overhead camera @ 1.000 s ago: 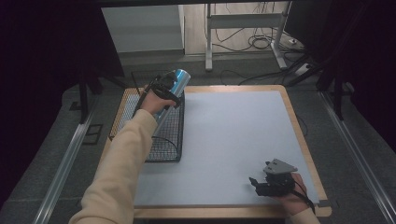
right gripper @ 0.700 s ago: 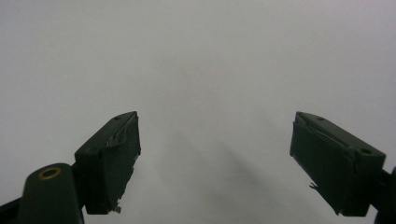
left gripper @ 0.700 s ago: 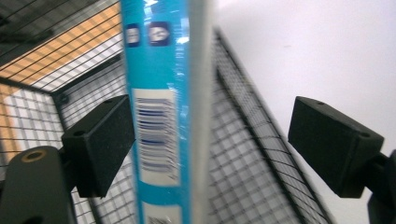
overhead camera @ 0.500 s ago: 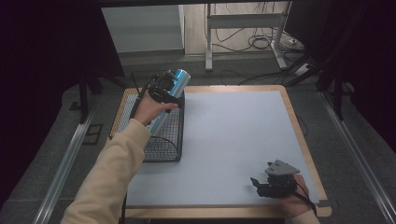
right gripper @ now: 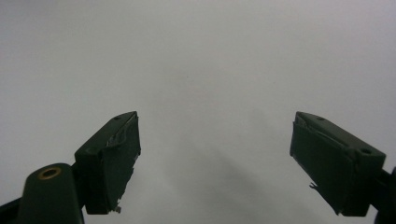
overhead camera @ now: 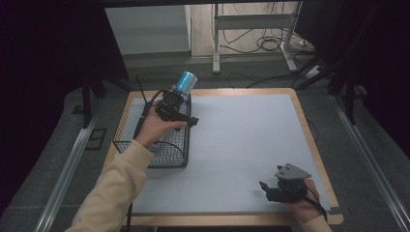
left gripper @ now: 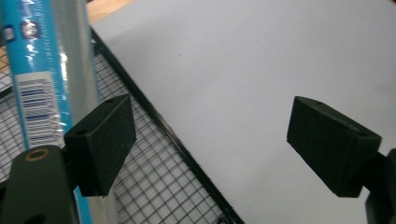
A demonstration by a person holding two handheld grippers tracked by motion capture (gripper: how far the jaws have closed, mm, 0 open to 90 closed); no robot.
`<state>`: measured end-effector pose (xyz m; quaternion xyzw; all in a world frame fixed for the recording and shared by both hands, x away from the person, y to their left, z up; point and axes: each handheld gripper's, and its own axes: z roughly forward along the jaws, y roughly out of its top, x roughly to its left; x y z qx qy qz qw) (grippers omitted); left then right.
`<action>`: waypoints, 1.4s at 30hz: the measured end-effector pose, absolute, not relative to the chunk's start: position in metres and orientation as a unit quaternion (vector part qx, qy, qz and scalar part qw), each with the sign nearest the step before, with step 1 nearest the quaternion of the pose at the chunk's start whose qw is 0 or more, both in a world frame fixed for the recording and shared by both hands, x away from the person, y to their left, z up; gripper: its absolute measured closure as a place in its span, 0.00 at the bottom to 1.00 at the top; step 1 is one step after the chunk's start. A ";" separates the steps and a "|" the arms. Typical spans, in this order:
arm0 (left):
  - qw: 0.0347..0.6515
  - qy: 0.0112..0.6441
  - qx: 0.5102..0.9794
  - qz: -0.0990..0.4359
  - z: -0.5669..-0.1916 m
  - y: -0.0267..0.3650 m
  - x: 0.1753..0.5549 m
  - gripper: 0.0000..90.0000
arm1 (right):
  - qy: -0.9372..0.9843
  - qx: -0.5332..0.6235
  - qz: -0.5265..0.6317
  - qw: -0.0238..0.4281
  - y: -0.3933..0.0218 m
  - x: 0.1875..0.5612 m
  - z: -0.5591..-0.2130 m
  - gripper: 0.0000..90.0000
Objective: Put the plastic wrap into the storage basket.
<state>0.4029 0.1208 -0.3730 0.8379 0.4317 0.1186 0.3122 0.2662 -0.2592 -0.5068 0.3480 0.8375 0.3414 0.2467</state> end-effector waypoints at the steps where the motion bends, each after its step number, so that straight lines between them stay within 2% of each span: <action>1: 0.317 0.428 0.838 0.119 -0.373 0.120 0.399 0.17 | 0.838 0.348 0.340 0.245 -0.259 0.266 -0.508 0.18; 12: 0.346 0.349 0.864 0.104 -0.384 0.091 0.335 0.18 | 0.835 0.354 0.337 0.252 -0.261 0.261 -0.507 0.18; 19: 0.353 0.334 0.869 0.092 -0.408 0.085 0.306 0.18 | 0.839 0.346 0.335 0.252 -0.257 0.263 -0.508 0.18; 28: 0.368 0.335 0.865 0.070 -0.439 0.090 0.289 0.19 | 0.838 0.350 0.333 0.255 -0.259 0.264 -0.509 0.18; 42: 0.368 0.334 0.865 0.068 -0.445 0.091 0.286 0.19 | 0.831 0.351 0.340 0.267 -0.261 0.262 -0.507 0.18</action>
